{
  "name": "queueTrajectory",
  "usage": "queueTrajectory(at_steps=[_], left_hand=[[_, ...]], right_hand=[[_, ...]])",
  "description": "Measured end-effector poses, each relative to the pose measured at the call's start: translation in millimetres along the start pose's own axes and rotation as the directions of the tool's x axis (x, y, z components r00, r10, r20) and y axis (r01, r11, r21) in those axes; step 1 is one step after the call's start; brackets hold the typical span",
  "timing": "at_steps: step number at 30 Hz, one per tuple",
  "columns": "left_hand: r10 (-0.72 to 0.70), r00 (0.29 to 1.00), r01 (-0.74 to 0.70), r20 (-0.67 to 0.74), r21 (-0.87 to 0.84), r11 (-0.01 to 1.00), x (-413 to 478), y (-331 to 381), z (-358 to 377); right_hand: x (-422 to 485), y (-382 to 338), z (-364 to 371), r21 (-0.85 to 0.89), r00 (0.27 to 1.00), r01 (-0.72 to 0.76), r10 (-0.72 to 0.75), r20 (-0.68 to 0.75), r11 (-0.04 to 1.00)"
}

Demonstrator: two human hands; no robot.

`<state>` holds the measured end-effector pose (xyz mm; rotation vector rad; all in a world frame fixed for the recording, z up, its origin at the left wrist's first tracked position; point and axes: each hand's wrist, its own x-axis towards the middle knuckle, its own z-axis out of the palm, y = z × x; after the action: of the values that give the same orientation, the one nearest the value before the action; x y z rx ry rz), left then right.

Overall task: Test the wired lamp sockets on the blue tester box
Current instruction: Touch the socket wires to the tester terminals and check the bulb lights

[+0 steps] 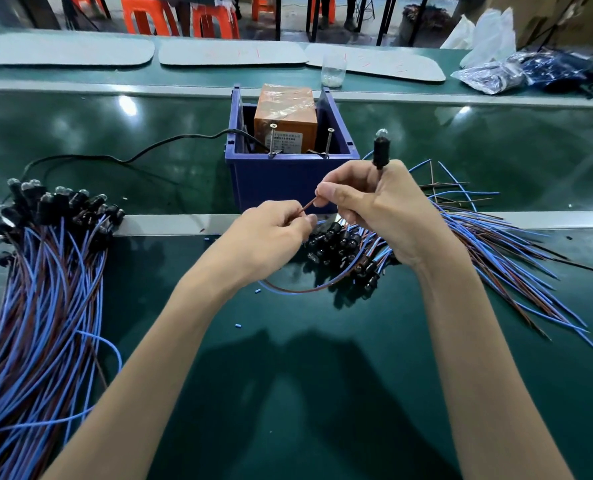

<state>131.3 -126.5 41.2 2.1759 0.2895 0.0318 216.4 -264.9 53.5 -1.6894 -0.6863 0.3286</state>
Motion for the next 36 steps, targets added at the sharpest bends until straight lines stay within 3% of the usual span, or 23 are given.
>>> queueTrajectory(at_steps=[7, 16, 25, 29, 36], left_hand=[[0.022, 0.998, -0.032, -0.063, -0.157, 0.987, -2.6, 1.9, -3.9], [0.085, 0.99, -0.088, -0.112, -0.021, 0.996, -2.3, 1.0, -4.7], [0.118, 0.977, -0.123, -0.178, -0.017, 0.992, -4.2, 5.7, -7.5], [0.107, 0.971, -0.118, -0.214, -0.038, 0.992, -4.6, 3.0, -14.7], [-0.028, 0.965, -0.079, -0.26, -0.393, 0.916, 2.6, 0.1, -11.6]], right_hand=[[0.9, 1.6, 2.5, -0.135, 0.999, -0.022, 0.016, -0.047, 0.991], [4.2, 2.9, 7.4, -0.213, 0.99, -0.089, 0.062, -0.13, 0.973], [3.7, 1.6, 12.4, -0.118, 0.971, -0.103, 0.074, -0.228, 0.988], [3.4, -5.4, 4.7, 0.098, 0.942, -0.11, 0.135, -0.308, 0.989], [3.3, -7.6, 7.3, 0.203, 0.952, -0.1, 0.153, -0.264, 0.974]])
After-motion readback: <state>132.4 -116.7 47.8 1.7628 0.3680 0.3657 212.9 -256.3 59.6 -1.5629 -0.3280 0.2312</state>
